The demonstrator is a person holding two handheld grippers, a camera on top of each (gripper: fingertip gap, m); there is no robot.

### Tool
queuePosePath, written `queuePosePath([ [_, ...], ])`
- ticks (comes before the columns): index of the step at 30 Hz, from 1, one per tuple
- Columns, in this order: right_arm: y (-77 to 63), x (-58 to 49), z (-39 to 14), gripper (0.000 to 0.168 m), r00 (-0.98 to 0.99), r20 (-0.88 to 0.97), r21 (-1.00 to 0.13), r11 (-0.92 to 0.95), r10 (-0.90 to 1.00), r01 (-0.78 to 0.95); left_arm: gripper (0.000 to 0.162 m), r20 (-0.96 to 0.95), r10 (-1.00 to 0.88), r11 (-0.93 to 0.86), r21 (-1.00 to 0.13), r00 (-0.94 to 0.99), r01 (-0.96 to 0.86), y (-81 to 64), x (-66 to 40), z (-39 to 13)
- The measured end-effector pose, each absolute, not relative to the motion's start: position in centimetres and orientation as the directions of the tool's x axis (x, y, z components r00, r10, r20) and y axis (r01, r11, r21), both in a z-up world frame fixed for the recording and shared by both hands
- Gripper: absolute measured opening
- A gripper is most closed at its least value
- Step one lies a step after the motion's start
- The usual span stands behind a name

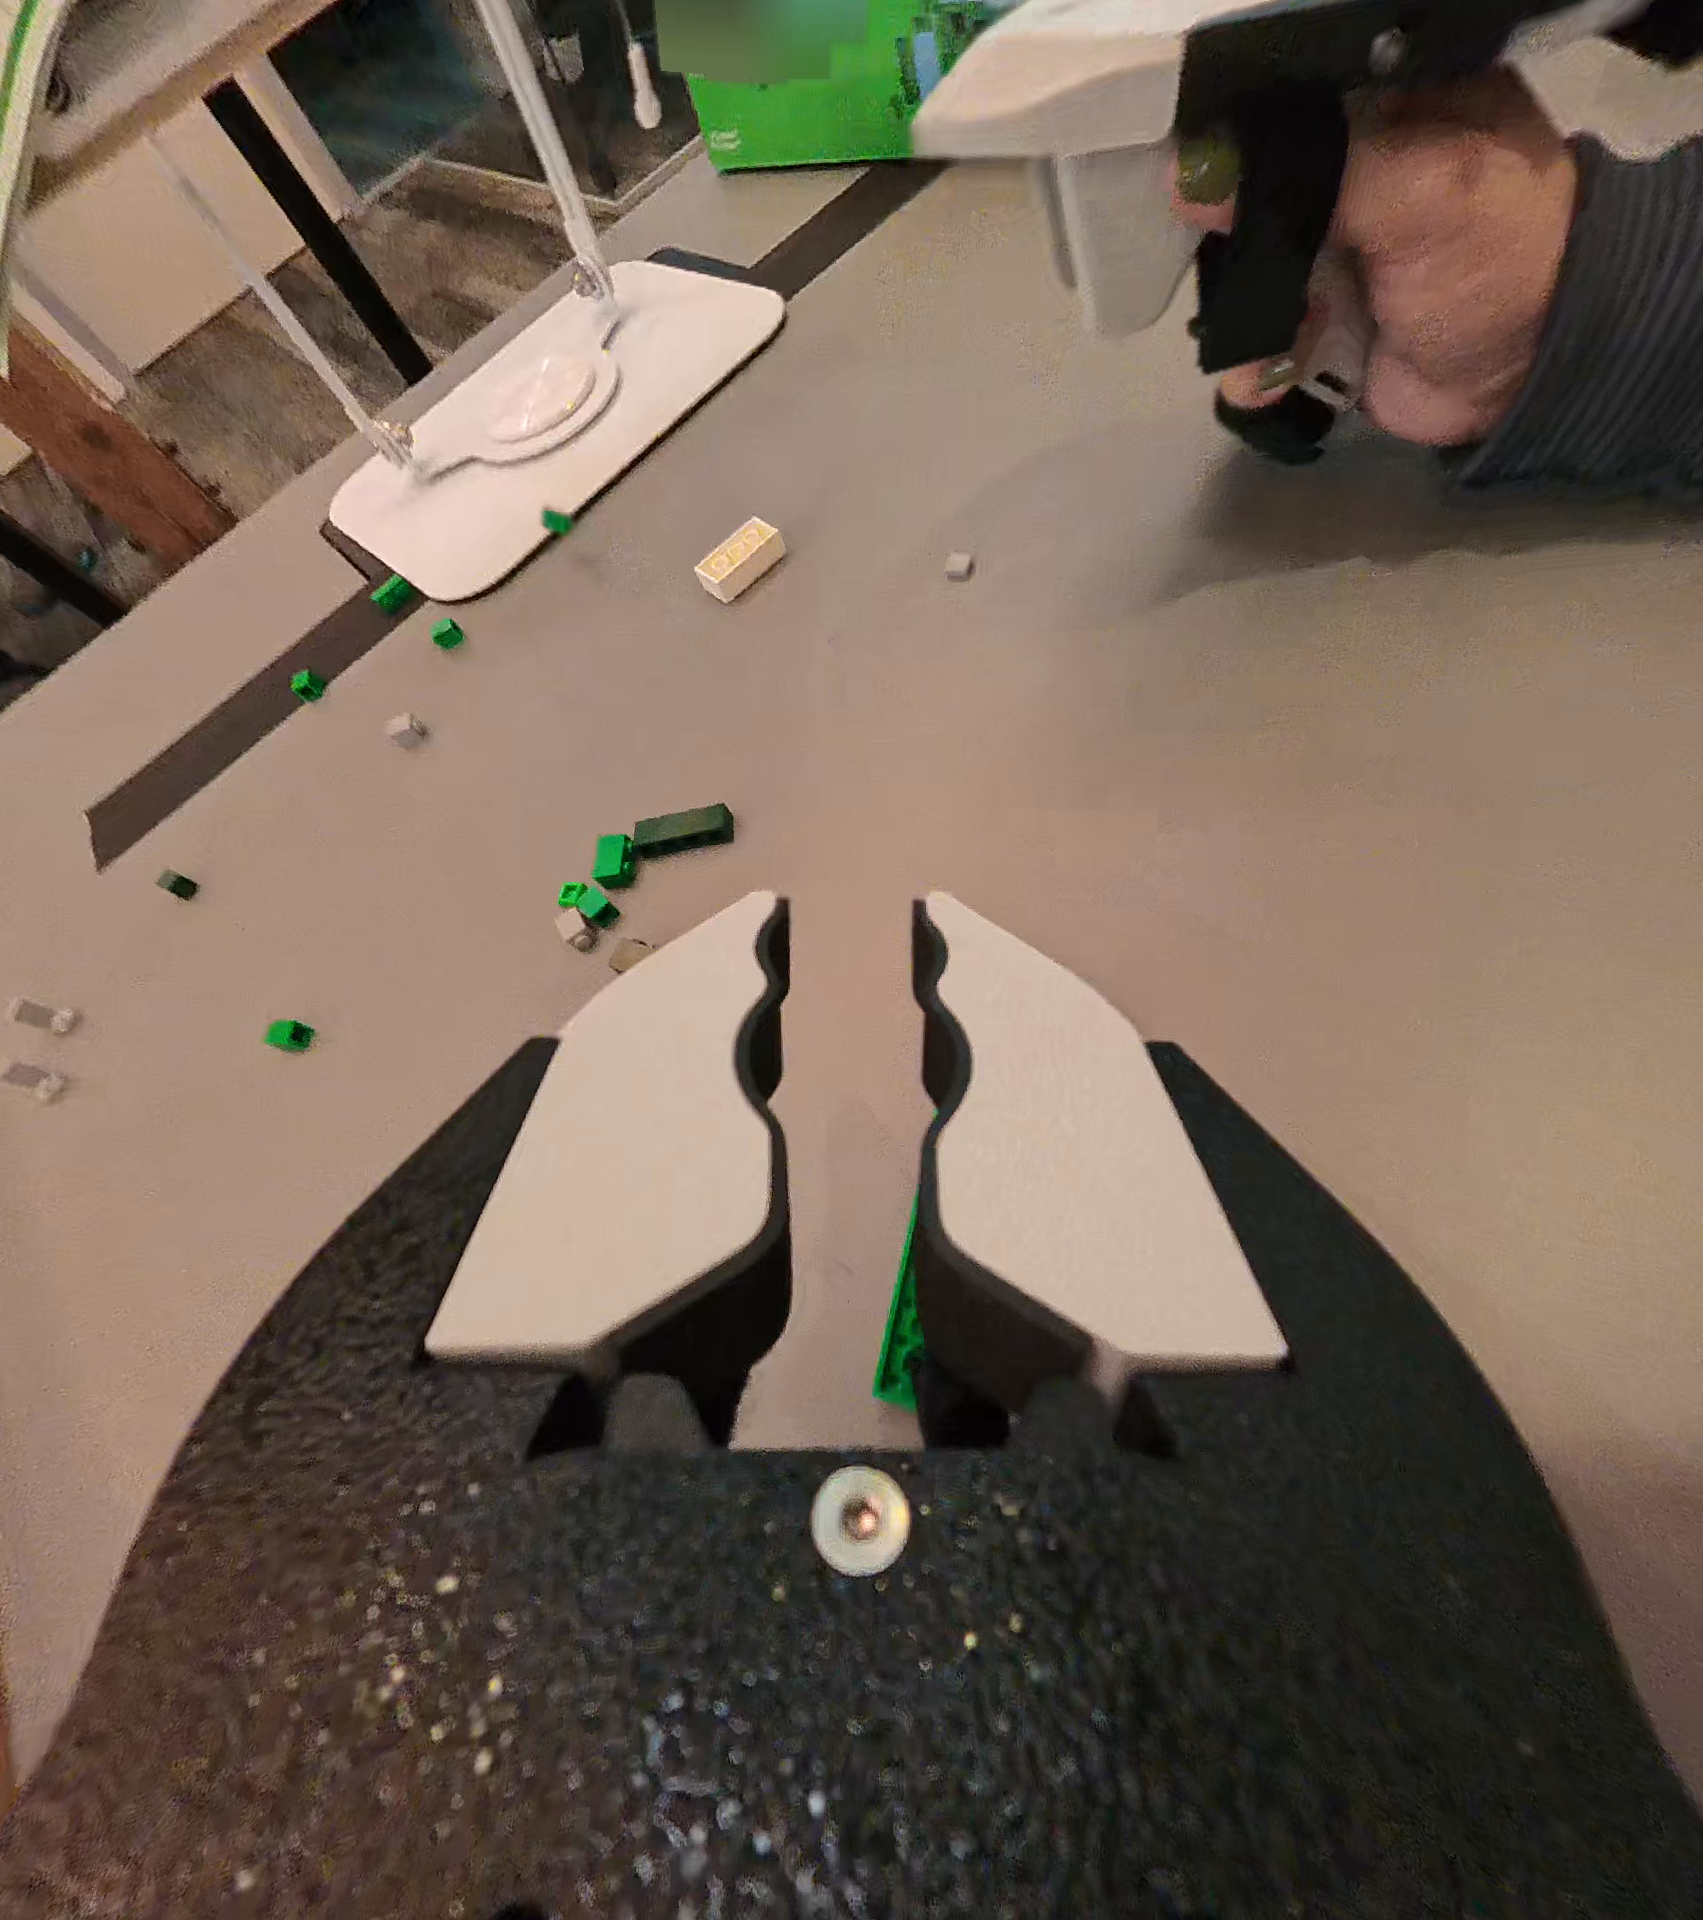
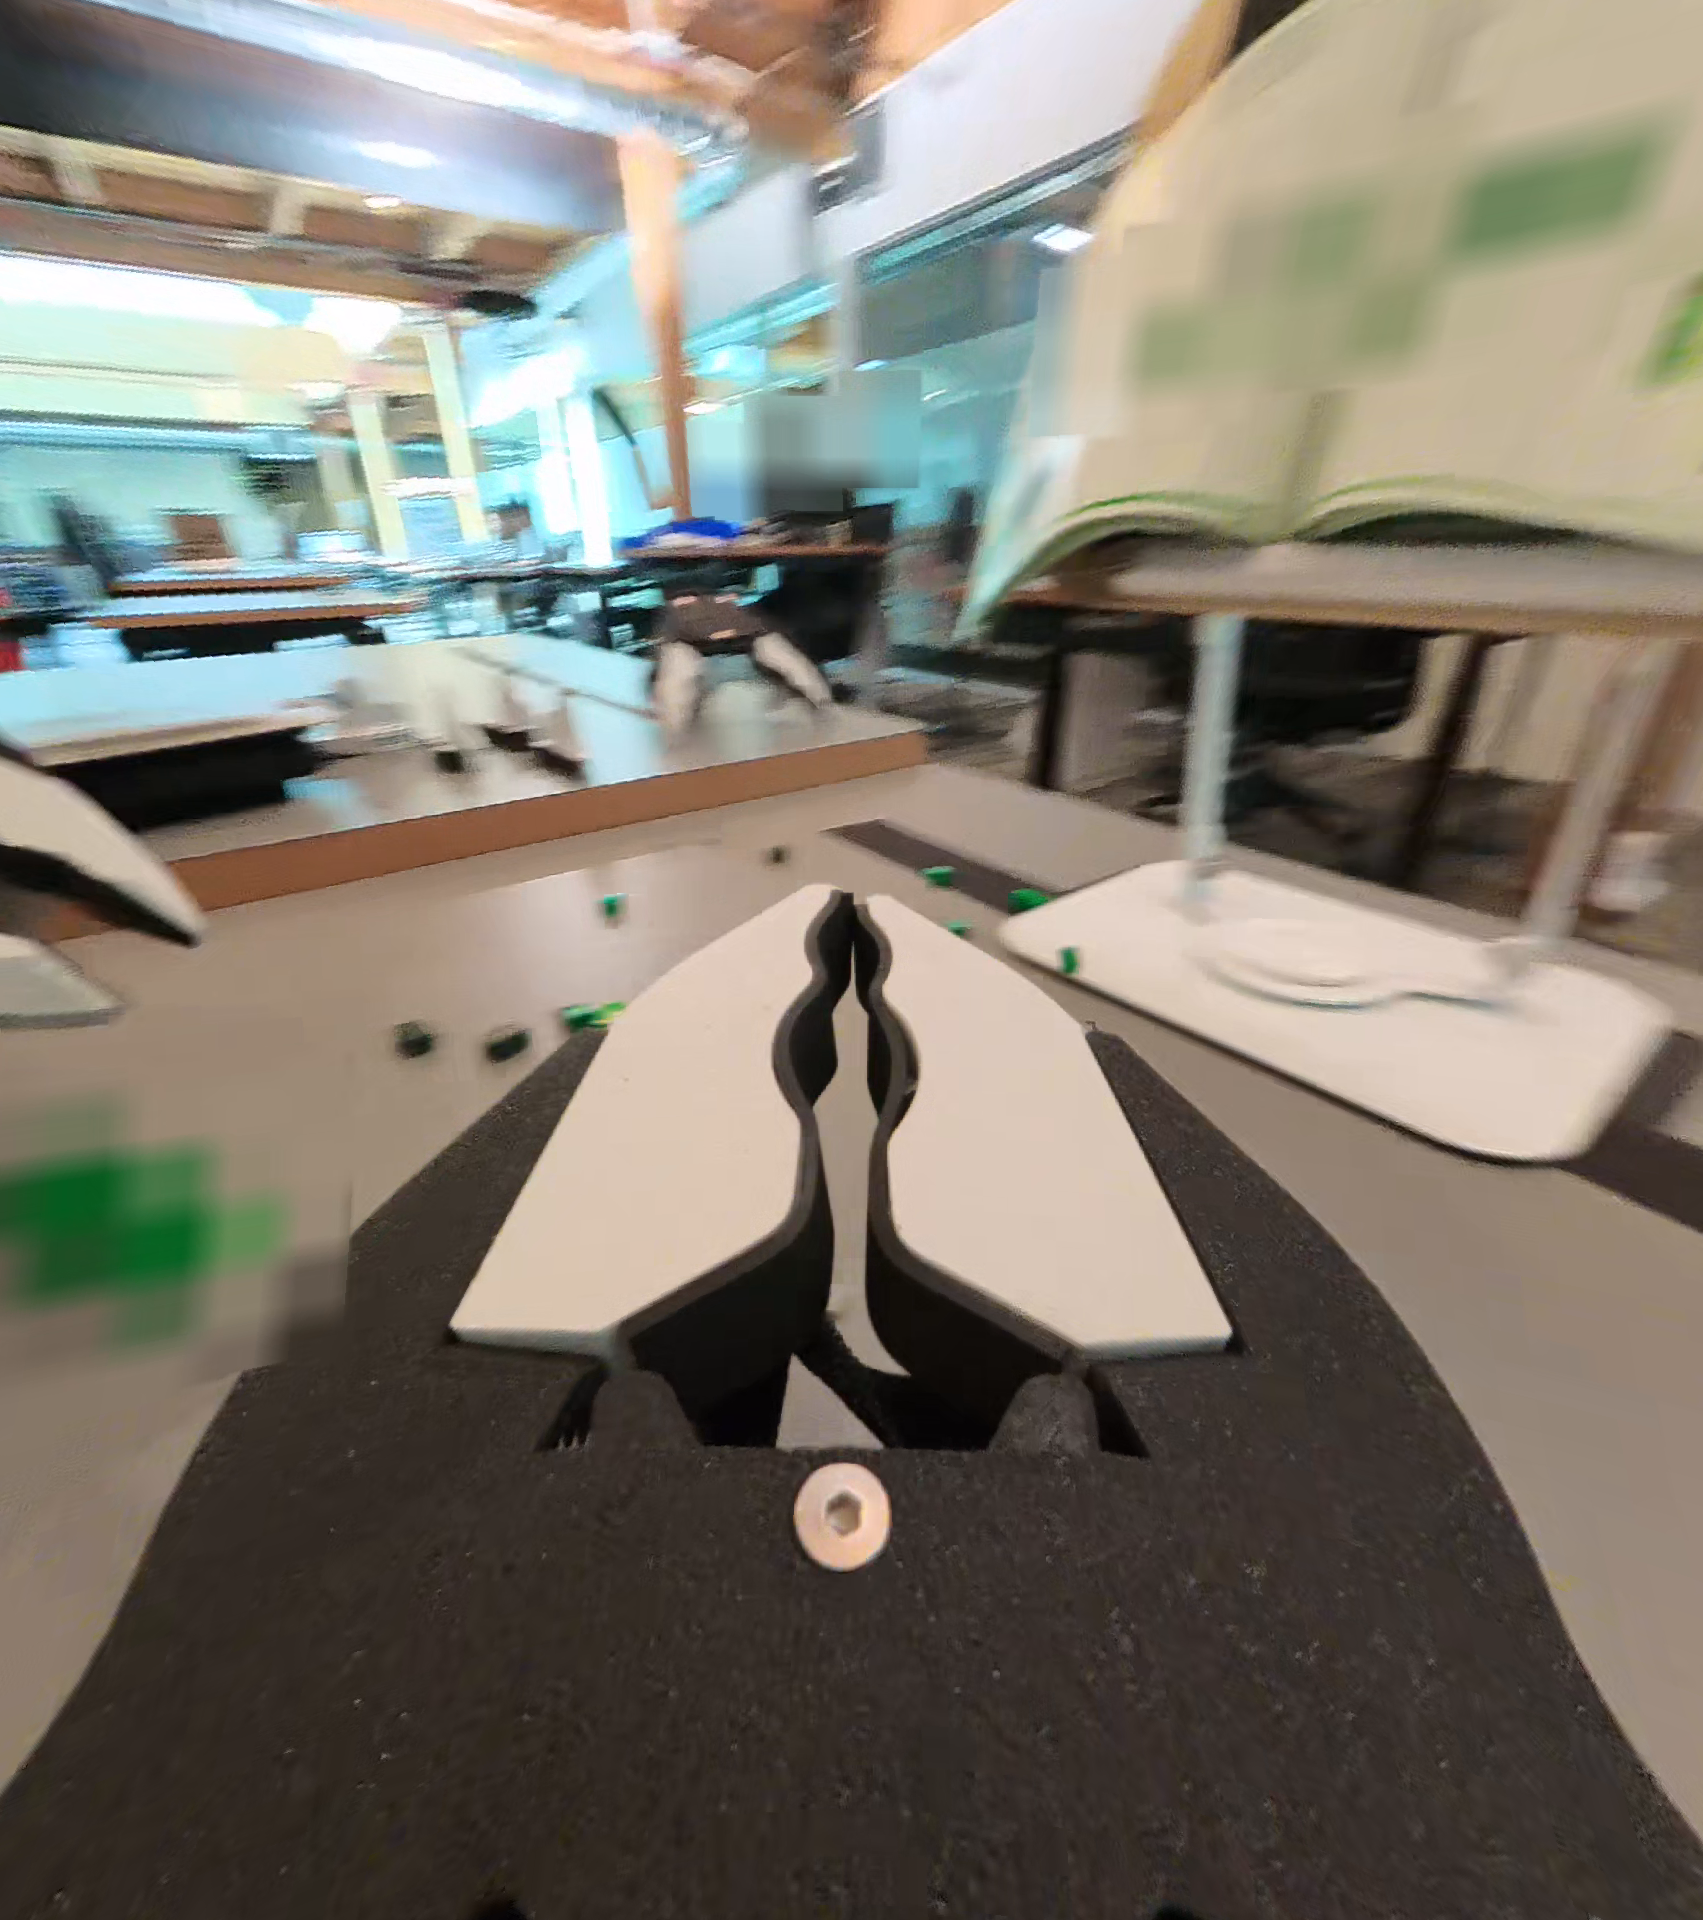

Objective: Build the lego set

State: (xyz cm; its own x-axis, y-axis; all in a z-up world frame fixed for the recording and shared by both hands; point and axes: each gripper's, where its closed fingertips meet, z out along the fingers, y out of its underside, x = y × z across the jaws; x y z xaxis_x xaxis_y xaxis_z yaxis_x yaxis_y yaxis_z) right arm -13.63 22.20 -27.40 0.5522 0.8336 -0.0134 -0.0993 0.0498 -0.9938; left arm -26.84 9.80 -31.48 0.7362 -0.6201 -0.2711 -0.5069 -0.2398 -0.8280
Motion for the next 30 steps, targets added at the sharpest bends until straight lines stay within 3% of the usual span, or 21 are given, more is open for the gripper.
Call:
queuePosePath([
  [8,23.6,-11.4,-27.6,0.0,0.662,0.0,-0.99,0.093,0.75,-0.105,0.024,-0.167,-0.546,-0.285,-0.885,0.821,-0.369,16.0,-26.0,-30.5],
  [14,23.6,-11.6,-27.4,0.0,0.656,0.023,-0.987,0.12,0.754,-0.104,0.021,-0.345,-0.572,-0.269,-0.778,0.744,-0.568,26.0,-24.7,-31.4],
  [19,24.4,-11.2,-27.4,0.0,0.689,0.036,-0.986,0.139,0.723,-0.094,0.04,-0.079,-0.404,-0.529,-0.793,0.911,-0.304,35.3,-24.0,-34.0],
  [22,24.7,-10.9,-27.4,0.0,0.691,0.001,-0.985,0.12,0.723,-0.124,0.048,0.064,-0.273,-0.571,-0.814,0.96,-0.109,38.7,-23.6,-34.7],
  [30,24.6,-11.7,-26.8,0.0,0.644,-0.055,-0.977,0.091,0.763,-0.192,0.042,0.005,-0.117,-0.523,-0.85,0.993,-0.058,41.9,-23.7,-35.4],
])
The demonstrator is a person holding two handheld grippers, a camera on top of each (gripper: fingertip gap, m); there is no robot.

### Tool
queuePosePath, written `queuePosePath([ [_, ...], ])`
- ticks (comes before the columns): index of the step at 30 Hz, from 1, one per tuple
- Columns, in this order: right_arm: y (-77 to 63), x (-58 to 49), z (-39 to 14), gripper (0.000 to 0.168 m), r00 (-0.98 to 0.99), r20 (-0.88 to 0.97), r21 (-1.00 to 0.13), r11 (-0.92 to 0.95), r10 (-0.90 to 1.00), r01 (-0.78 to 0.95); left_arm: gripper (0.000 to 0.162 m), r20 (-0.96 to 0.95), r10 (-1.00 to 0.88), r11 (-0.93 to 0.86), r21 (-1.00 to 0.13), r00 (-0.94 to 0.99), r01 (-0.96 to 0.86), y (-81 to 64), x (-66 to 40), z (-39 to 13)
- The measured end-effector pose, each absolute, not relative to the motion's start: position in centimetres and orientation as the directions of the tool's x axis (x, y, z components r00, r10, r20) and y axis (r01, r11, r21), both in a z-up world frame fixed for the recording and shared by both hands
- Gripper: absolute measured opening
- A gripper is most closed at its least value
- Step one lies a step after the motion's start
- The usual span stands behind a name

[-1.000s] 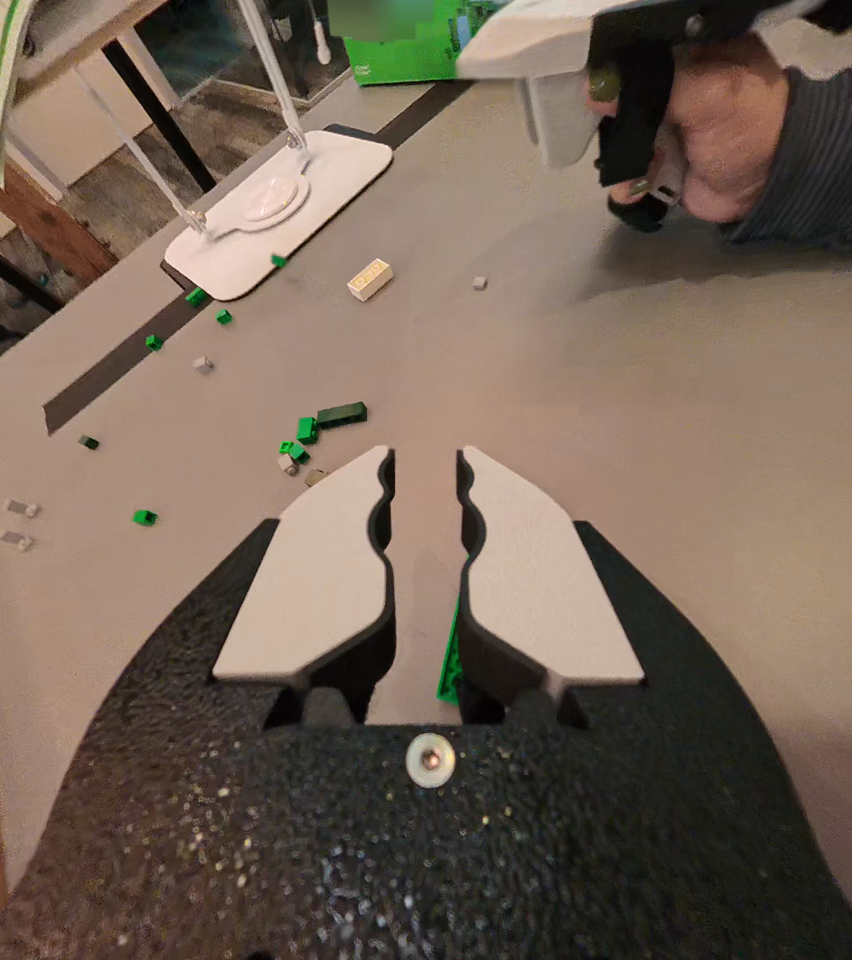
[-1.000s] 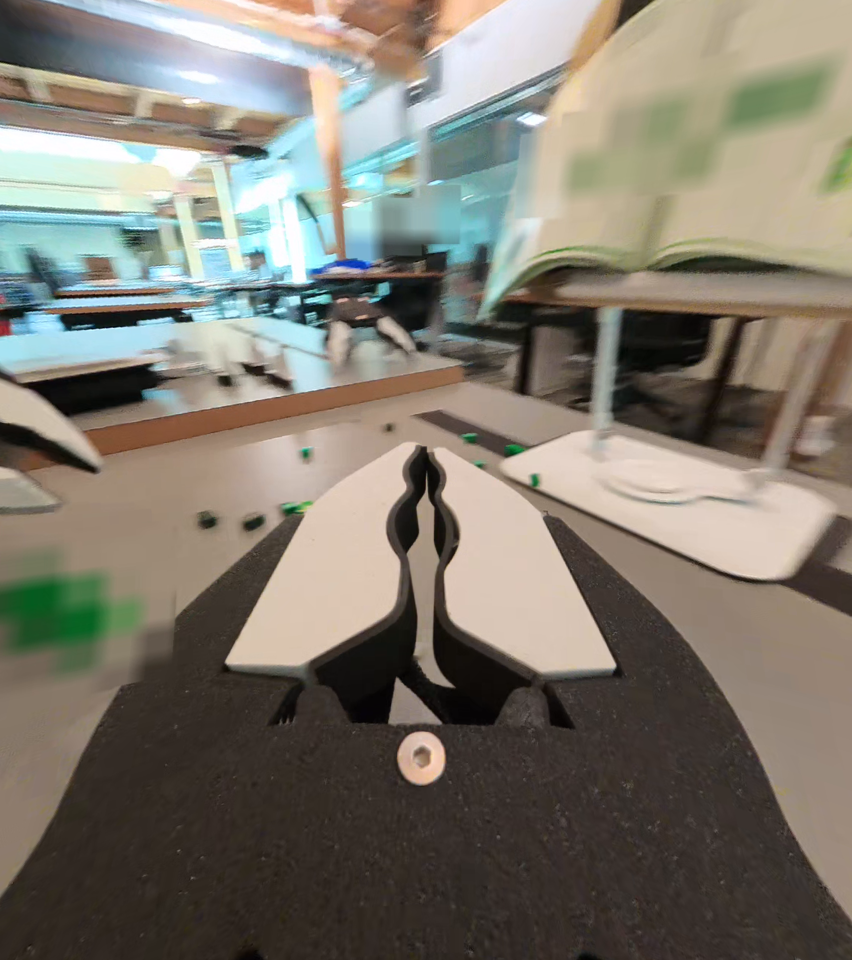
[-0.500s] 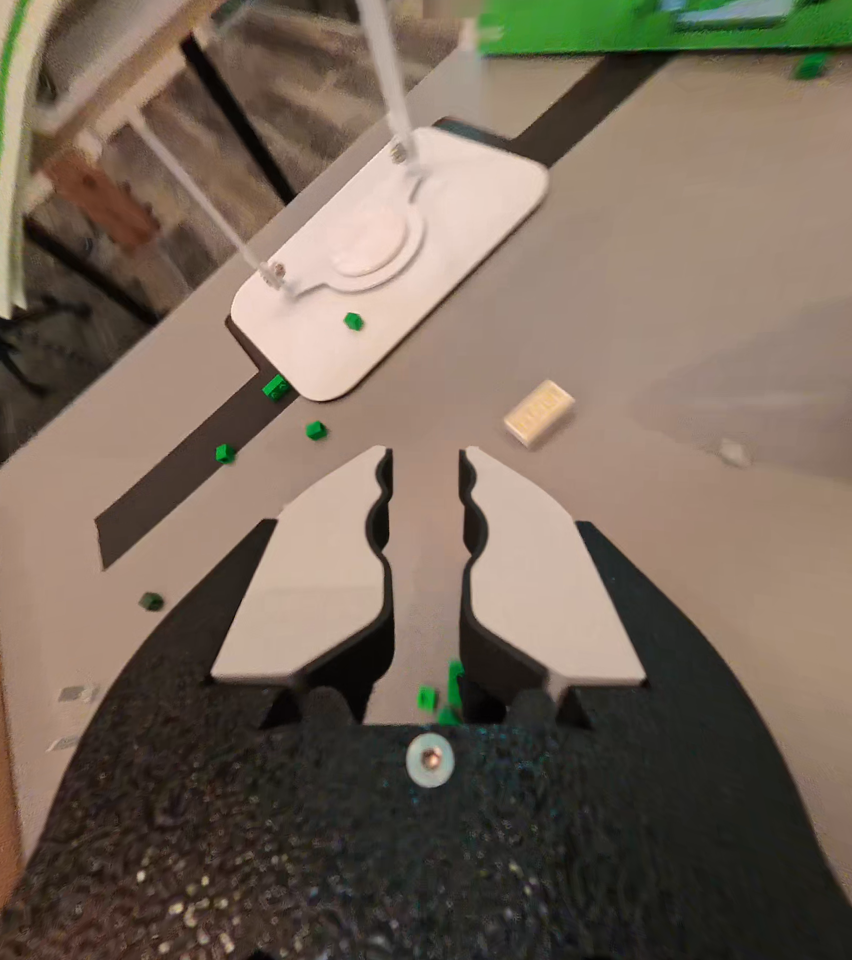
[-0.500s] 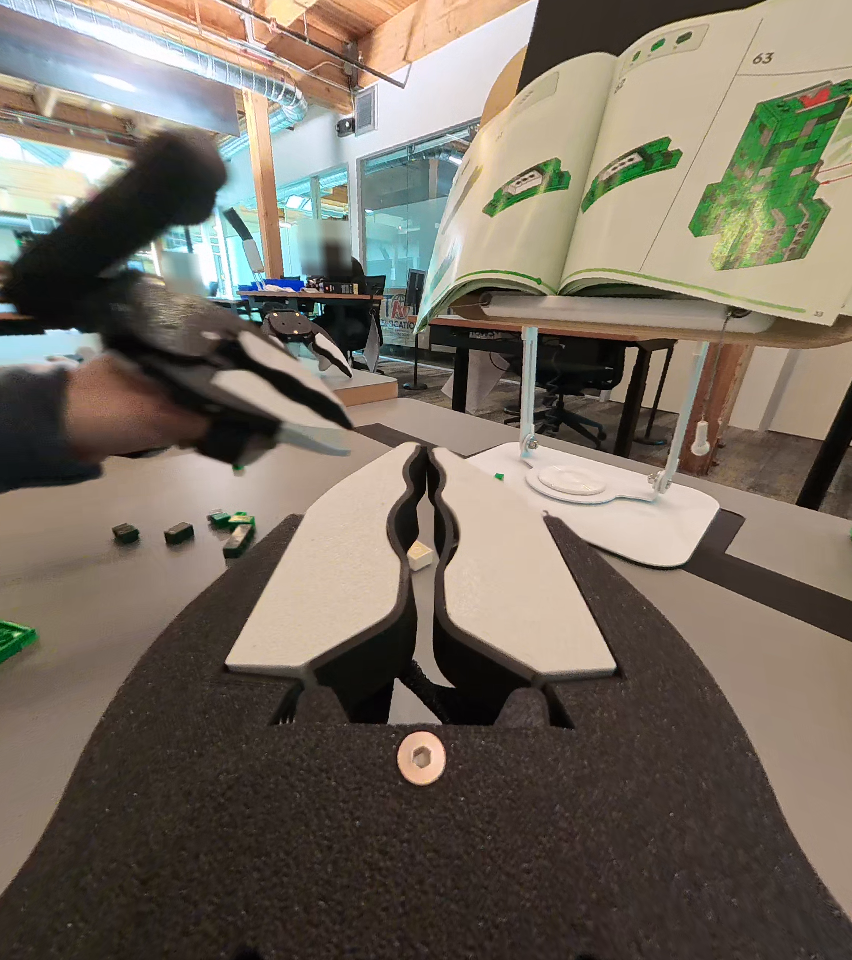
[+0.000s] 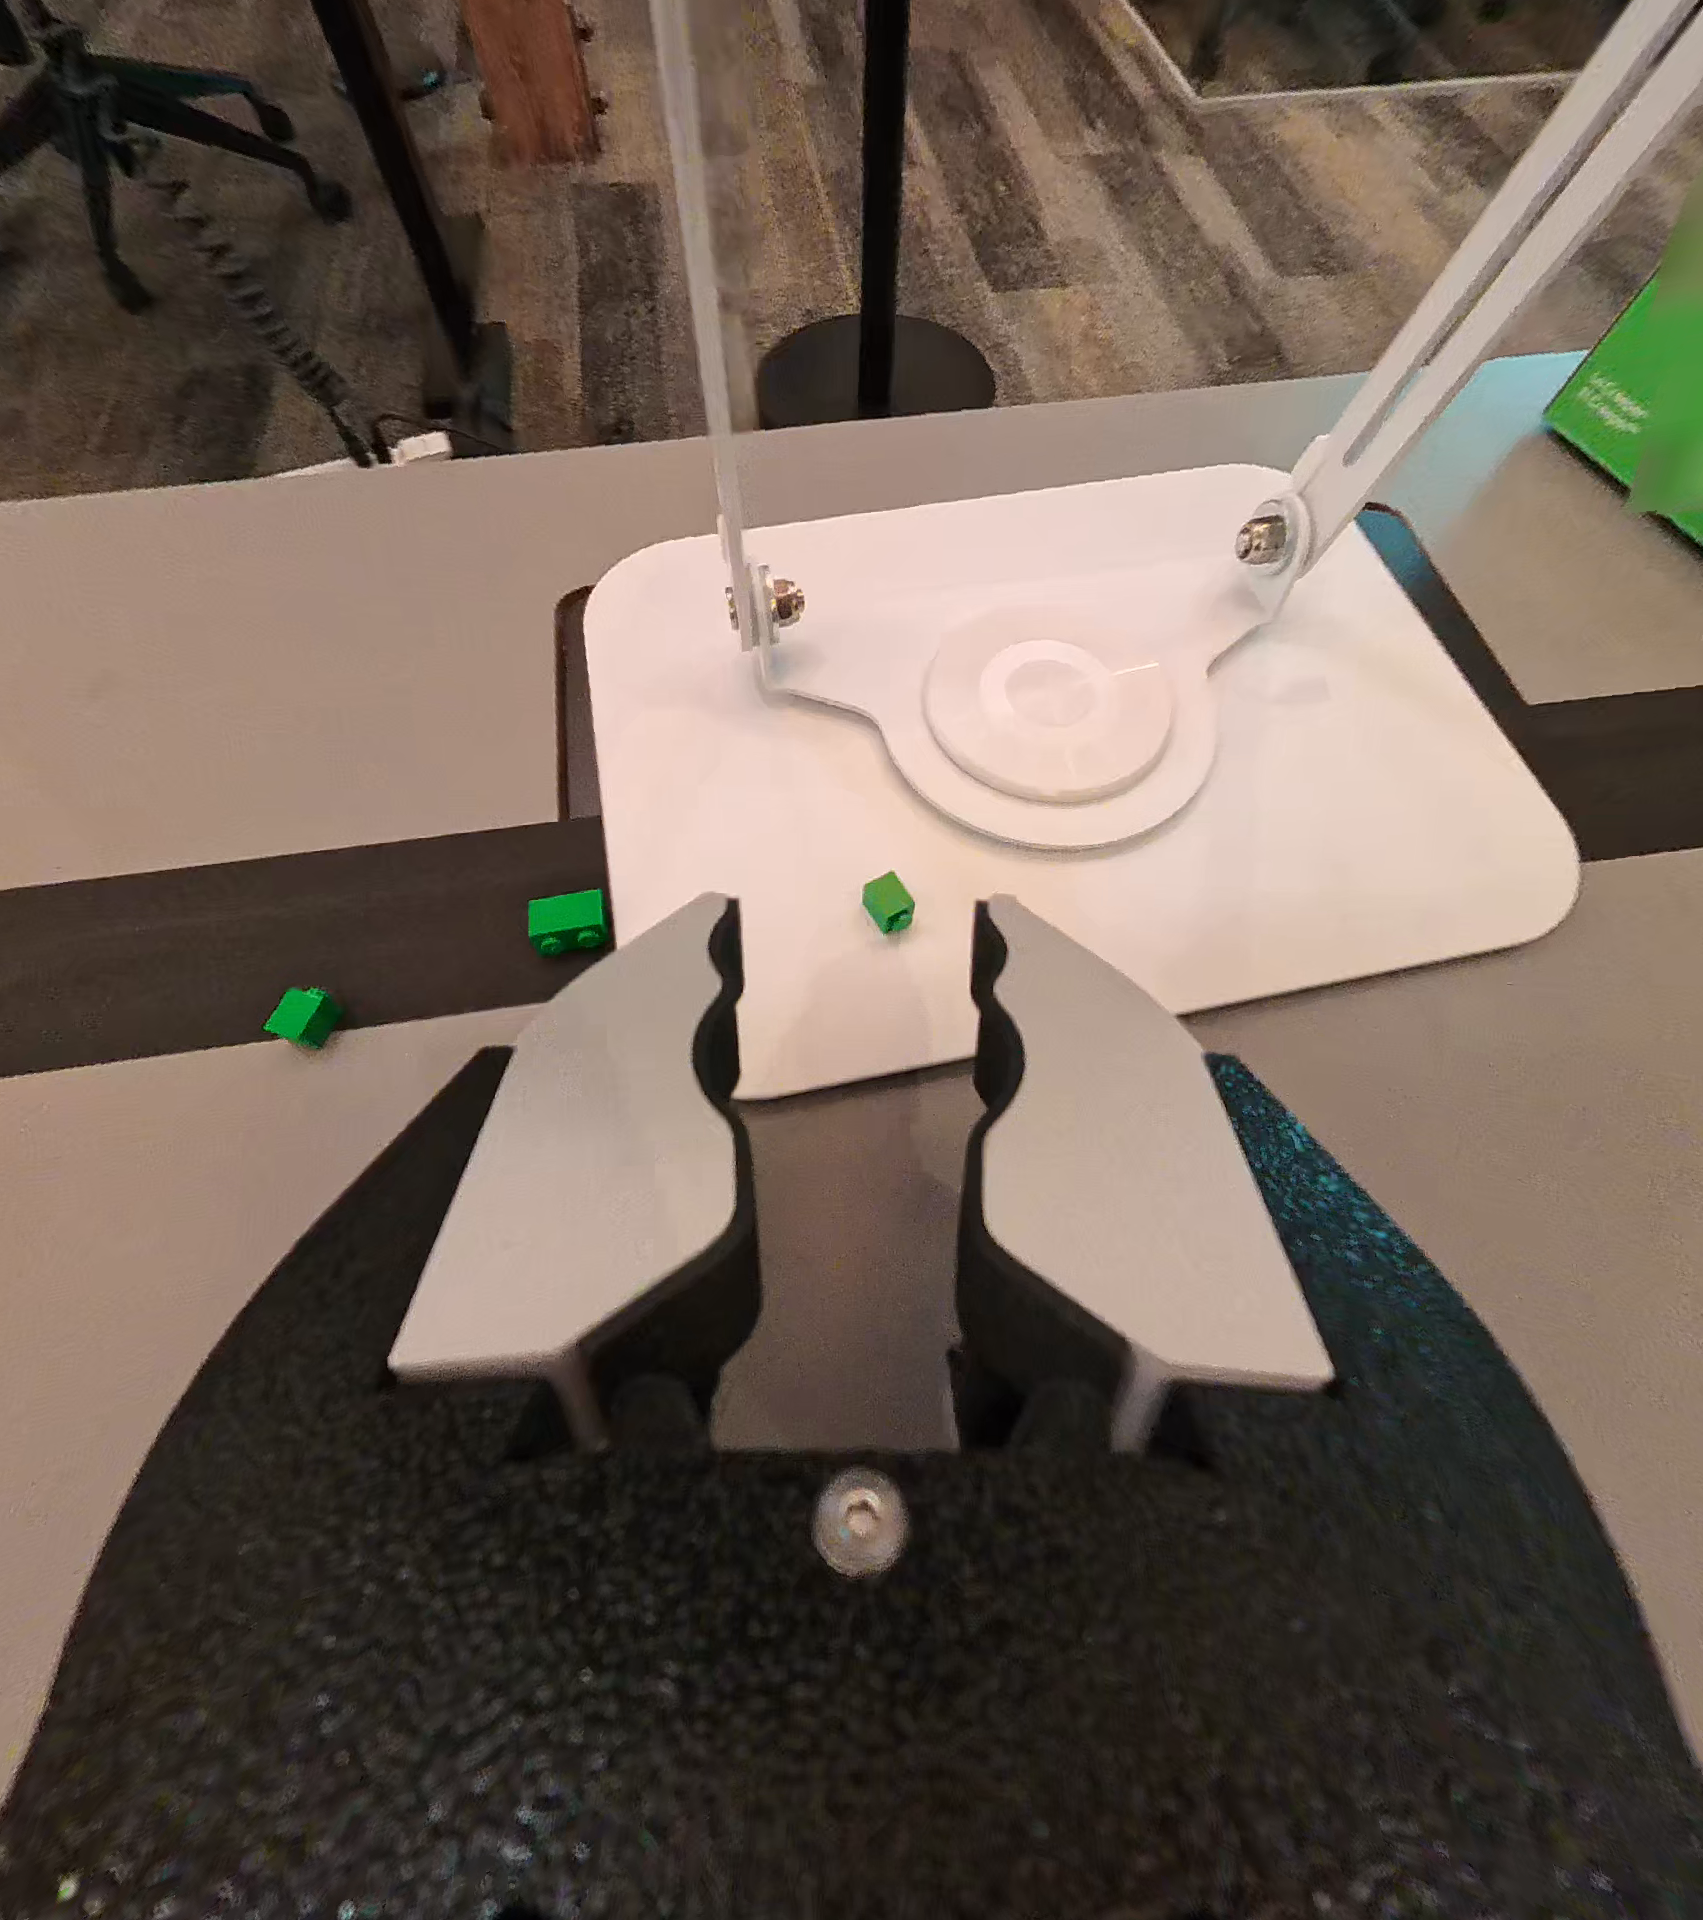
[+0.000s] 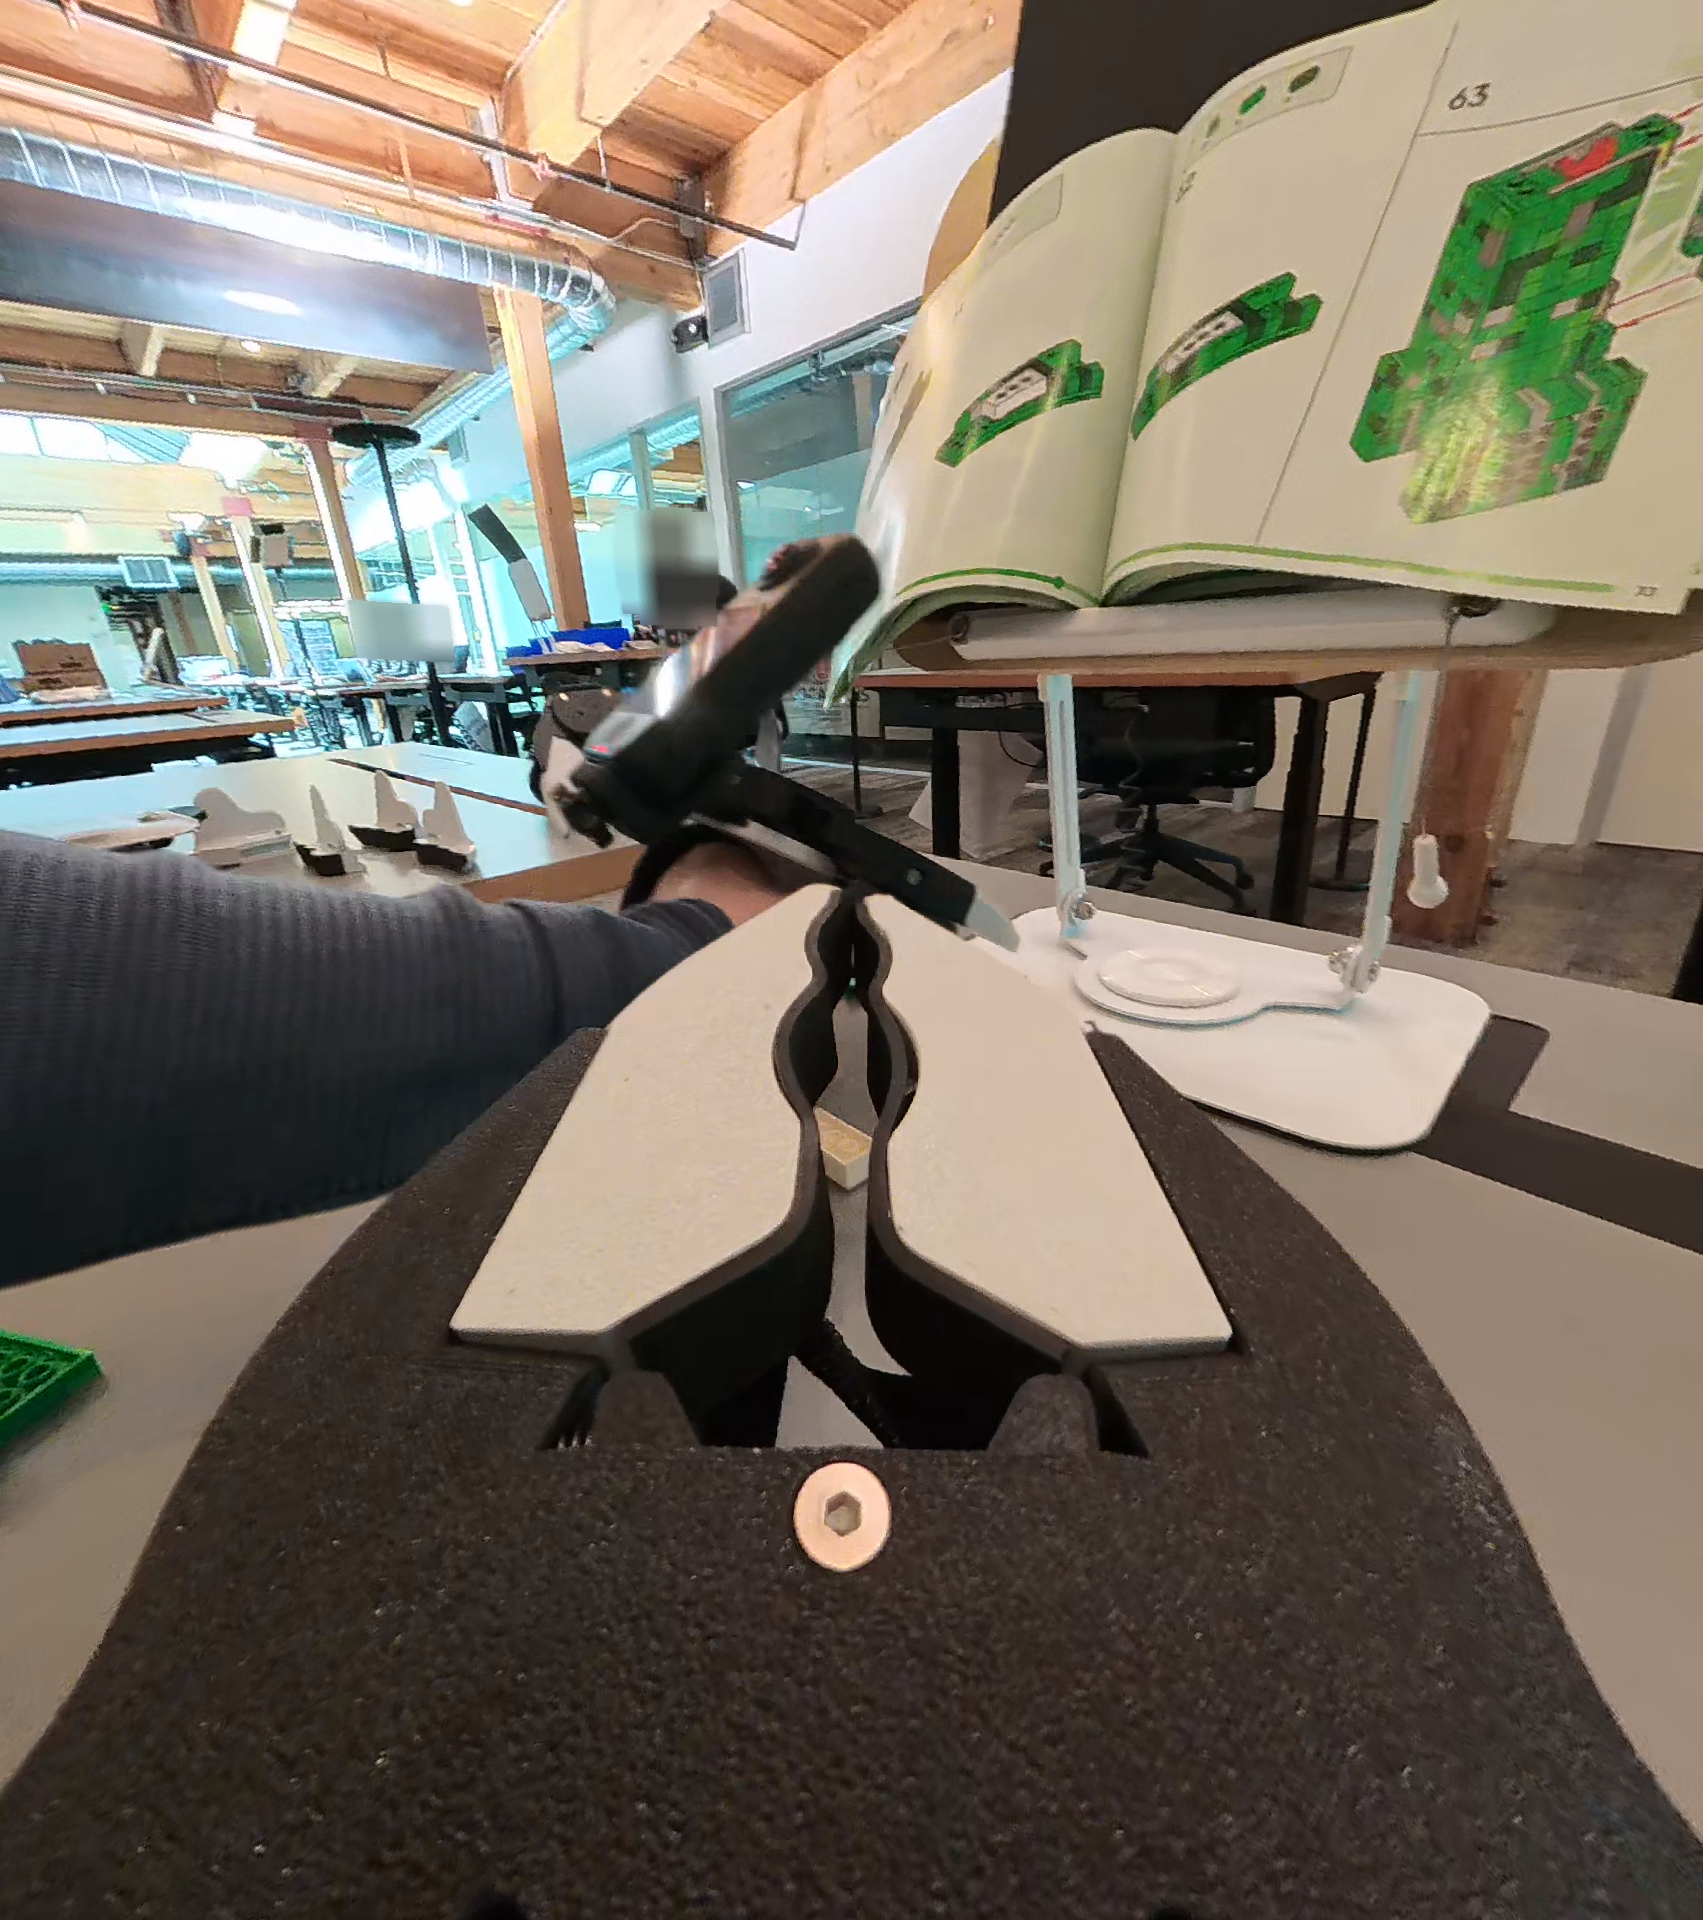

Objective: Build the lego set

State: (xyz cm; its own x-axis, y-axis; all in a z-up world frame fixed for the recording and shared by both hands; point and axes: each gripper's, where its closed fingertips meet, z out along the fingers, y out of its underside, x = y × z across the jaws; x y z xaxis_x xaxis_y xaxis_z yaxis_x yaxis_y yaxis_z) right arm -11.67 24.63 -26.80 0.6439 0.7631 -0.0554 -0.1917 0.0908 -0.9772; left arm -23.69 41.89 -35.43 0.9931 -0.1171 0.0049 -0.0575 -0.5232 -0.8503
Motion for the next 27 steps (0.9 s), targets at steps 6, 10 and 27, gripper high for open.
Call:
queuePosePath([
  [6,24.0,-12.1,-25.9,0.0,0.635,-0.011,-0.972,0.141,0.772,-0.188,0.037,-0.111,-0.088,-0.581,-0.801,0.99,-0.141,43.1,-22.8,-37.0],
  [10,24.1,-11.6,-25.4,0.0,0.645,-0.015,-0.967,0.154,0.764,-0.205,0.035,-0.173,-0.076,-0.627,-0.757,0.982,-0.182,43.3,-23.0,-38.3],
  [27,25.4,-10.6,-26.0,0.0,0.653,-0.093,-0.965,0.093,0.751,-0.244,0.007,-0.299,-0.175,-0.616,-0.71,0.938,-0.341,41.9,-23.1,-38.4],
])
